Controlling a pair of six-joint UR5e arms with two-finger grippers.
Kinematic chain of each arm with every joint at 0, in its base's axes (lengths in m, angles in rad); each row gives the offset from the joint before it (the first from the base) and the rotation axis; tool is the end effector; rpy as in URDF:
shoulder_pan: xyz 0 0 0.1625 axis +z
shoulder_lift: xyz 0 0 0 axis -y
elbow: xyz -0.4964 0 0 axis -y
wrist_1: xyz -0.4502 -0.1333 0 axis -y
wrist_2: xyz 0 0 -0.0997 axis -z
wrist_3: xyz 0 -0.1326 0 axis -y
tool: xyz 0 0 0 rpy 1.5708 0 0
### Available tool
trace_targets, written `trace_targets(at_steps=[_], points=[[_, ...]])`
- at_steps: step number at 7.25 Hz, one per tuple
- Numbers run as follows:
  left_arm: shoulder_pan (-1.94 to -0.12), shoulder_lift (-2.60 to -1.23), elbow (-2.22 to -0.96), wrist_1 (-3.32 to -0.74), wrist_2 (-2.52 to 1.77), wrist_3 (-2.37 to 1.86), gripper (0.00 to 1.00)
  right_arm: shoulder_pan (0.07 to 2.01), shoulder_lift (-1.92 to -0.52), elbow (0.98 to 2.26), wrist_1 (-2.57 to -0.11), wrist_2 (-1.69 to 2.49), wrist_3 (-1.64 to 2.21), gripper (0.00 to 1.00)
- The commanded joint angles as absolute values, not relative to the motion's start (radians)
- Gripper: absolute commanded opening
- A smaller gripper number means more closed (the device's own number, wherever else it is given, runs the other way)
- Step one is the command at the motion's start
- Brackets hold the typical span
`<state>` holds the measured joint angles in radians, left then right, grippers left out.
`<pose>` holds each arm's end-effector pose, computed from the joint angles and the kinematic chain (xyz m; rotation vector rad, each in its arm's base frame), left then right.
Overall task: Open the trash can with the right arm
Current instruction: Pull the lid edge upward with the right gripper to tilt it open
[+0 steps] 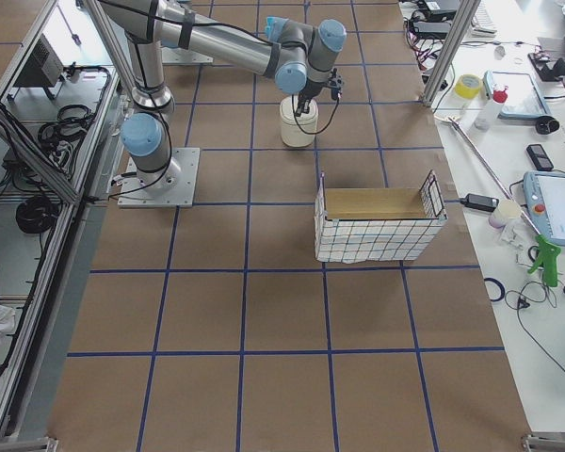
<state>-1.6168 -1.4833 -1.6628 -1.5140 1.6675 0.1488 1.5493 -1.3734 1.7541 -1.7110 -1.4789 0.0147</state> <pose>-0.1440 -0.5072 0.5284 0.2920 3.0275 -0.0719 0.1330 -0.5837 0.3300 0.0716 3.0267 0.3653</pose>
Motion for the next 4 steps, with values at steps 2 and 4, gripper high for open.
trace_targets(at_steps=[2,4], points=[[-1.617,-1.483,-1.663,-1.514,1.667,0.149,1.0,1.549,-1.361,1.755,-1.717,-1.479,0.015,0.0],[-1.617,-1.483,-1.663,-1.514,1.667,0.149,1.0,1.549,-1.353,1.755,-1.715,-1.479,0.017,0.0]])
